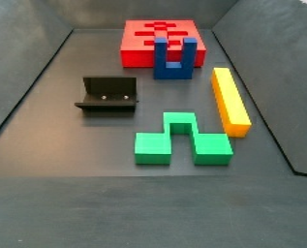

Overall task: Pick up the purple object. Move up. Place the purple object on the fixture. Regrasp the purple object. Move to above the board. Insert the purple object.
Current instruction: Move to above the board.

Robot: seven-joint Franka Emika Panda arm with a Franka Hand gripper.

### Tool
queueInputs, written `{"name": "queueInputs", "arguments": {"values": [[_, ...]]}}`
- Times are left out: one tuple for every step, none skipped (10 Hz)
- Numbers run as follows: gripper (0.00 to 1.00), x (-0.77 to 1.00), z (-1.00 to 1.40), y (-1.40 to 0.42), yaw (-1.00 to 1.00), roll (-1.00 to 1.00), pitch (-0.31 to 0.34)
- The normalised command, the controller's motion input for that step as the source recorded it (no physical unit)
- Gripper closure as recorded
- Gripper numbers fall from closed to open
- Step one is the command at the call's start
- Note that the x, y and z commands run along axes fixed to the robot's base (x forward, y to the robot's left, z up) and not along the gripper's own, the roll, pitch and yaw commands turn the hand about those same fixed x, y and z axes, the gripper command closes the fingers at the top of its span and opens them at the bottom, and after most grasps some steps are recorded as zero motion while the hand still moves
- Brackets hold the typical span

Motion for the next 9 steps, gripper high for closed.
{"name": "queueInputs", "arguments": {"values": [[1.0, -1.39, 0.28, -1.4, -0.03, -1.0, -0.006], [1.0, -1.4, 0.27, -1.38, -0.03, -1.0, -0.015], [1.0, -1.4, 0.27, -1.36, -0.02, -1.0, -0.02], [1.0, -1.4, 0.27, -1.34, -0.02, -1.0, -0.024], [1.0, -0.57, 0.09, -0.5, -0.02, -1.0, -0.027], [1.0, -0.33, 0.04, -0.27, -0.02, -1.0, -0.023], [1.0, -0.05, 0.02, -0.04, -0.02, -1.0, -0.01], [1.0, -0.03, 0.01, 0.0, -0.03, -1.0, -0.021], [1.0, -0.04, -0.01, 0.03, -0.03, -0.89, -0.03]]}}
